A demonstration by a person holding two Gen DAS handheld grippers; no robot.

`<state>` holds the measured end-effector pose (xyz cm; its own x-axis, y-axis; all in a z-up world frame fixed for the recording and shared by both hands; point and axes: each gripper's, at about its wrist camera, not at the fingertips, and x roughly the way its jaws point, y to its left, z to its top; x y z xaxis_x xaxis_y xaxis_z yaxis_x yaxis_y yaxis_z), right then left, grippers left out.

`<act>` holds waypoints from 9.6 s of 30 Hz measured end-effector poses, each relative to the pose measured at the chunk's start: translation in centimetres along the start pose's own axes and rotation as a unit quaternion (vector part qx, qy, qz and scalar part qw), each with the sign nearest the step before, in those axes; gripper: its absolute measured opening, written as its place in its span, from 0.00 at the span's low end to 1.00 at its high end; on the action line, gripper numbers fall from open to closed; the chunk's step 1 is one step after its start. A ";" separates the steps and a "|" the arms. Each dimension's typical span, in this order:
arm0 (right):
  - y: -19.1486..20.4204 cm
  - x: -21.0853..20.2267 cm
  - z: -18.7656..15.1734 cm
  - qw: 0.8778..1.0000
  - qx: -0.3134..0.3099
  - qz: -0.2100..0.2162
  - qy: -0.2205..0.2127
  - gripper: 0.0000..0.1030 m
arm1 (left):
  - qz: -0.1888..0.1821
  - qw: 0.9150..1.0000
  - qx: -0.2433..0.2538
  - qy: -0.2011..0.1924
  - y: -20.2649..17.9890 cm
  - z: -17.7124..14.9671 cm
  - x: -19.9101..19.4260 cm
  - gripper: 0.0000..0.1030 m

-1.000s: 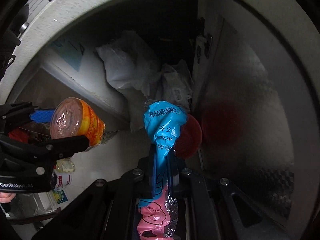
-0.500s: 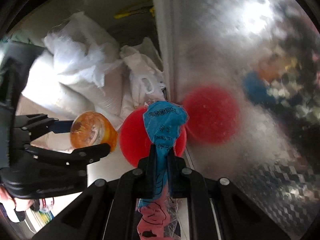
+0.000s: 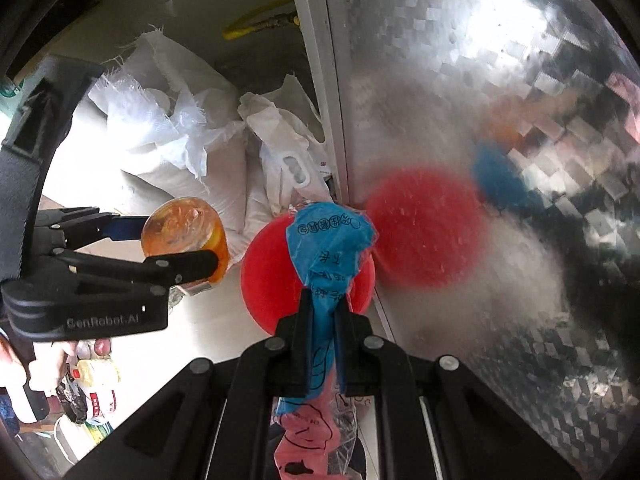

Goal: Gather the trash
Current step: 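Carry the lid and bag down to the red bucket under the counter, then open the left gripper over the bucket while the right gripper drops the bag, then raise both tools back up to the counter, then grasp the blue bottle cap with the right gripper, then grasp the white wipe with the left gripper while the right gripper holds the cap, then carry the wipe and cap down over the red bucket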

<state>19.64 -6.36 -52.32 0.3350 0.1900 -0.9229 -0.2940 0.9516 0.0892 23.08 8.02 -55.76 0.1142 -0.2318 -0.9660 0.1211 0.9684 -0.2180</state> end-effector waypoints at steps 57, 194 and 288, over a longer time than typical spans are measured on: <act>7.6 -6.3 3.2 0.987 -0.153 -0.038 0.004 0.99 | 0.098 0.994 -0.040 -0.036 3.0 -7.0 -17.7 1.00; -12.7 -28.7 24.1 0.998 0.022 0.041 -0.044 0.42 | 0.086 0.985 0.147 0.011 -18.6 29.3 -24.6 0.40; 0.9 -2.0 0.6 0.998 0.040 -0.041 -0.007 0.42 | 0.008 0.999 0.045 0.015 -1.1 0.1 -0.4 0.35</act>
<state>19.28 -5.71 -50.17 0.3680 0.1140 -0.9228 -0.1930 0.9802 0.0442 23.00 7.09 -55.08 0.0875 -0.2115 -0.9735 0.2069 0.9598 -0.1899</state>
